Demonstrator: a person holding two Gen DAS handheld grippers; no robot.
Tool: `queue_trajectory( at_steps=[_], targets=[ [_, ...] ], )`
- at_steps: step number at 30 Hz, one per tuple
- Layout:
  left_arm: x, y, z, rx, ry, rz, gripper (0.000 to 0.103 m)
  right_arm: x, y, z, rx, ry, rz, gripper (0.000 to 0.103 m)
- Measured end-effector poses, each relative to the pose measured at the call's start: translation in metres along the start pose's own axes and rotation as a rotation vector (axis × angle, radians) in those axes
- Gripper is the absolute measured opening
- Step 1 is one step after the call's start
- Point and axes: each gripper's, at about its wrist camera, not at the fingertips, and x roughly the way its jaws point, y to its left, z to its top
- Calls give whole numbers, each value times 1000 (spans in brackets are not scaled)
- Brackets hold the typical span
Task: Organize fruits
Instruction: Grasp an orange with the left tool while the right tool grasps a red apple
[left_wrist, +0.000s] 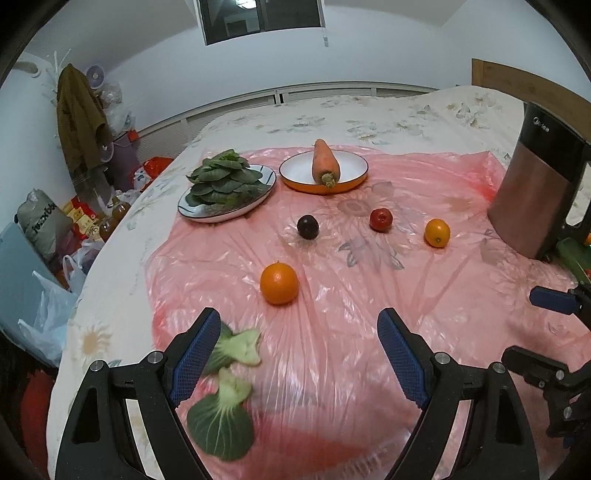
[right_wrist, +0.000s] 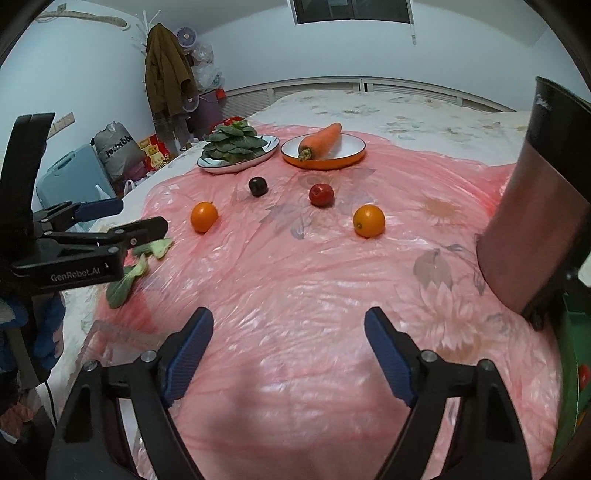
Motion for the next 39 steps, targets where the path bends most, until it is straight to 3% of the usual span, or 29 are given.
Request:
queue_trajectory(
  at_steps=[22, 36, 39],
  targets=[
    [56, 18, 20, -40, 38, 33, 83, 71, -7, 85, -78, -54, 34, 103],
    [88, 41, 15, -133, 106, -107, 80, 128, -27, 117, -87, 21, -20, 98],
    [95, 44, 12, -149, 126, -114, 73, 140, -30, 120, -89, 42, -27, 96]
  ],
)
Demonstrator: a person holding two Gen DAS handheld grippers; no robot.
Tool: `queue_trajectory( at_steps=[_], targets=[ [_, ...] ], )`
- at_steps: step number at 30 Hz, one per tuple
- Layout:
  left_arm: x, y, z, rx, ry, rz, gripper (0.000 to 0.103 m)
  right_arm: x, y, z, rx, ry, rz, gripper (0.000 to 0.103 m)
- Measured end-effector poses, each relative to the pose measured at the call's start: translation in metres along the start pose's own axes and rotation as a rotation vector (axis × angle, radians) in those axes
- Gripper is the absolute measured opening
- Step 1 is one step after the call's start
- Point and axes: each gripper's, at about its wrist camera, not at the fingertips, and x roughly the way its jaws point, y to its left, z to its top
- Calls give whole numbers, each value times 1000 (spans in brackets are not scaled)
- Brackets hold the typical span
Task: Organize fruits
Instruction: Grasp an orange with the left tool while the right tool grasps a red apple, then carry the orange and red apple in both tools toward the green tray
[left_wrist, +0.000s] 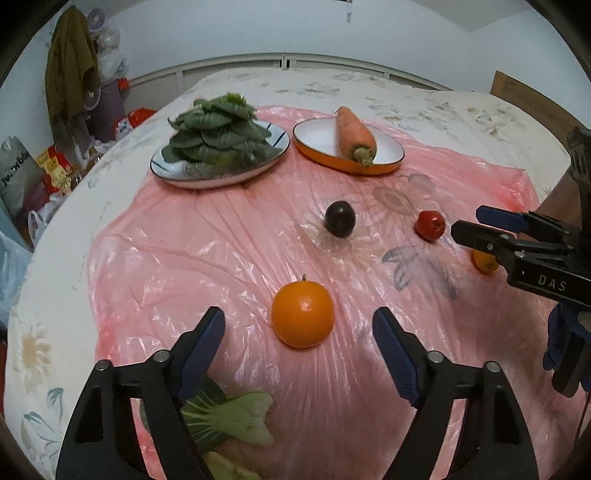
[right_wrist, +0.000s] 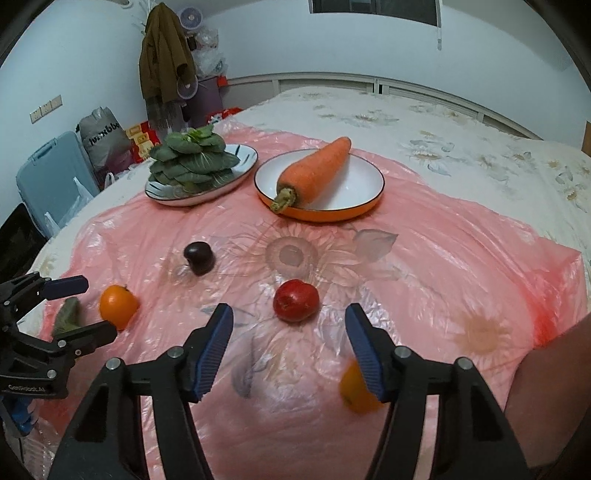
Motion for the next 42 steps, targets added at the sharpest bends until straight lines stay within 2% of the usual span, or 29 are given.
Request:
queue_trajectory(
  at_steps=[6, 8, 13, 15, 19, 22, 34, 42],
  targets=[
    [14, 4, 0, -19, 45, -2, 62, 25, -10, 5, 46, 42, 3, 80],
    [16, 7, 0, -30, 49, -8, 61, 33, -12, 6, 55, 52, 5, 77],
    [21, 11, 1, -38, 68, -12, 56, 48, -10, 10, 44, 80, 16, 55],
    [23, 11, 2, -36, 77, -19, 53, 52, -8, 11, 27, 95, 22, 37],
    [27, 8, 2, -12, 96, -19, 46, 59, -3, 10, -1, 118, 15, 34],
    [28, 8, 2, -8, 106, -32, 34, 58, -5, 9, 5, 115, 22, 33],
    [17, 25, -1, -44, 81, -63, 33, 34, -8, 7, 45, 69, 48, 33],
    [1, 41, -1, -72, 56, -46, 33, 10, 2, -3, 61, 50, 75, 33]
  ],
)
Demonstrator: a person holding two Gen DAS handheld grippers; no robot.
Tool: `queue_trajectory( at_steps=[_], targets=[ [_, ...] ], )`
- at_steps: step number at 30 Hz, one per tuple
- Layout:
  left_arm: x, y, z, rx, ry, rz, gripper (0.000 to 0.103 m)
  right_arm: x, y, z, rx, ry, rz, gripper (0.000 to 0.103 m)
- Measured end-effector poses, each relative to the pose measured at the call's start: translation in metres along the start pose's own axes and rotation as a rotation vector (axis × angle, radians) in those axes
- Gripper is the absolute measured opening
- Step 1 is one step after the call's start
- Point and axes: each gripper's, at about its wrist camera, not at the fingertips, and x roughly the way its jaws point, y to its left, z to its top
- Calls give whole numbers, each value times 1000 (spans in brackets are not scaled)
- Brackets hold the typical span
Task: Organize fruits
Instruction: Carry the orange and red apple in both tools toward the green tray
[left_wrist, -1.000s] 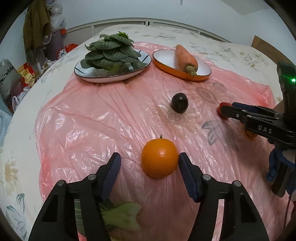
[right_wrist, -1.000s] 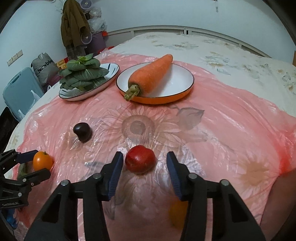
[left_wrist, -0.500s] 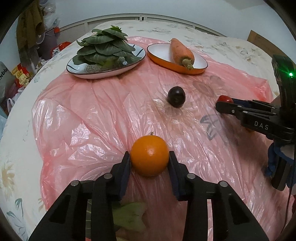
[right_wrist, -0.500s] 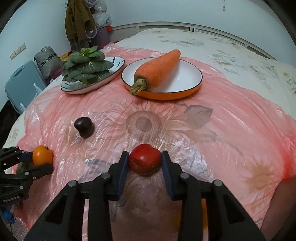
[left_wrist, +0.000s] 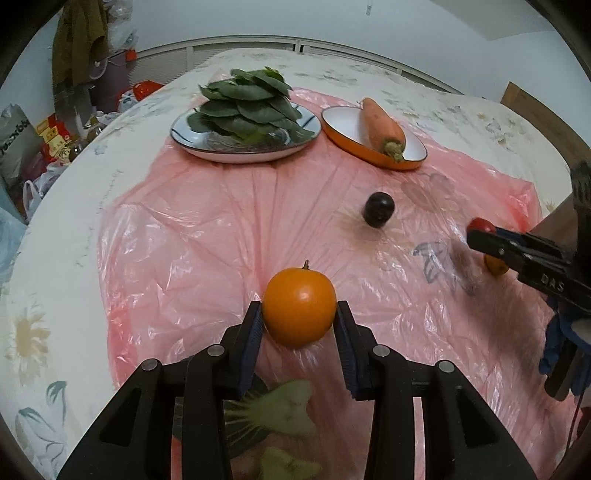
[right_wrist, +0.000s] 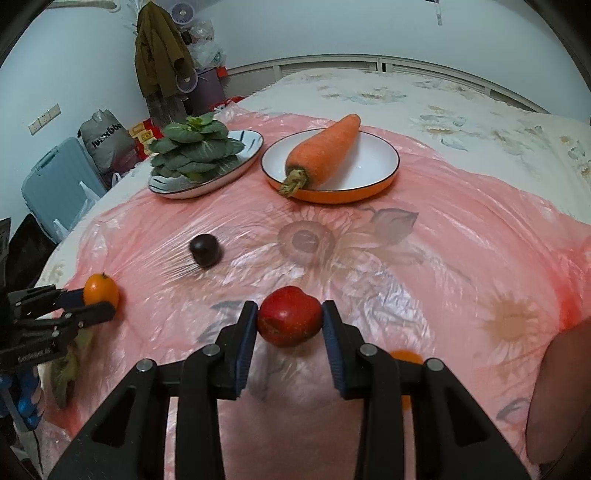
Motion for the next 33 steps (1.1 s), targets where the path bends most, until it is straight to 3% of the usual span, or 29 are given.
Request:
queue_trajectory(
  at_steps=[16, 25, 33],
  targets=[
    [-41, 34, -25, -59, -36, 27, 33, -58, 28, -49, -2, 3, 30, 33],
    [-76, 15, -48, -21, -60, 28, 33, -103, 35, -87, 13, 2, 7, 33],
    [-106, -19, -70, 10, -72, -14, 33, -146, 35, -124, 53, -10, -20, 33]
  ],
)
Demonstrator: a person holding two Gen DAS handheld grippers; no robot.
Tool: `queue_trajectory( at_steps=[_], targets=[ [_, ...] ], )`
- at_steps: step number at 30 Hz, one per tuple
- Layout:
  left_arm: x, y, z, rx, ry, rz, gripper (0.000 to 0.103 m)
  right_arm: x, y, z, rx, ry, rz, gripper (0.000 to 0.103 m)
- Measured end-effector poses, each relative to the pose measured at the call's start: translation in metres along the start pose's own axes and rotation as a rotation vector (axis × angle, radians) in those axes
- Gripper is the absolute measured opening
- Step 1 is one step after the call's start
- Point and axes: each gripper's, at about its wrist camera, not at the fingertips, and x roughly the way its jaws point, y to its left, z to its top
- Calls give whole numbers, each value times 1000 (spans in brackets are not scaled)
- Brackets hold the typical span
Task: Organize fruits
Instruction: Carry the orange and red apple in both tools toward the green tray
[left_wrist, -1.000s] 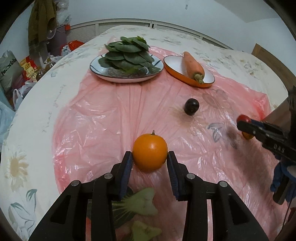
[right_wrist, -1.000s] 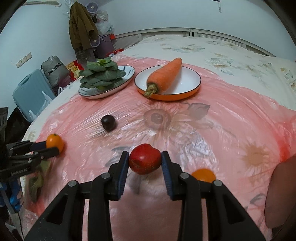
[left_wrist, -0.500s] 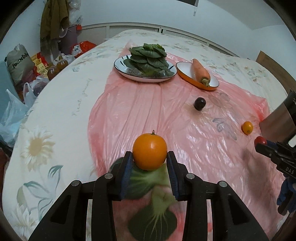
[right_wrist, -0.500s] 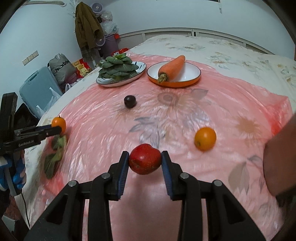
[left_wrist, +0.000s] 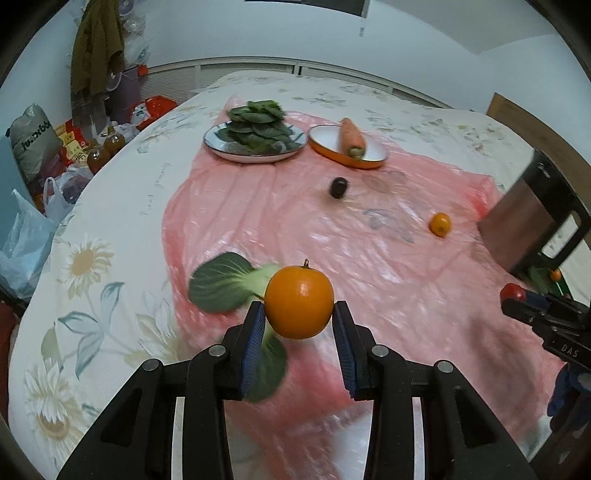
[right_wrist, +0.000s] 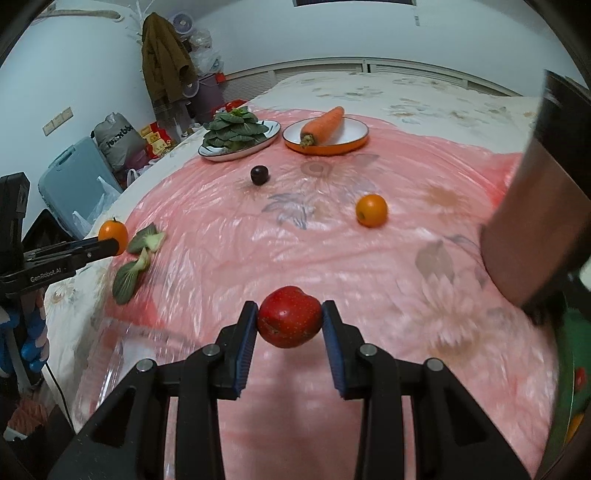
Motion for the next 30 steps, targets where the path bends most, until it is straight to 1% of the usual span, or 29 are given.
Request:
queue_trajectory(
  at_steps=[10, 15, 24, 30],
  targets=[
    [-28, -55, -22, 57, -1, -63, 33, -50, -15, -33, 51, -34, -42, 33],
    [-38, -83, -33, 83, 1, -93, 33, -71, -21, -47, 56, -47, -67, 33],
    [-54, -126, -47, 146, 3, -112, 33, -104, -32, -70, 57, -77, -105, 33],
    [-56, -154, -57, 186, 23, -118, 33, -122, -44, -84, 68, -94, -127, 33]
  ],
)
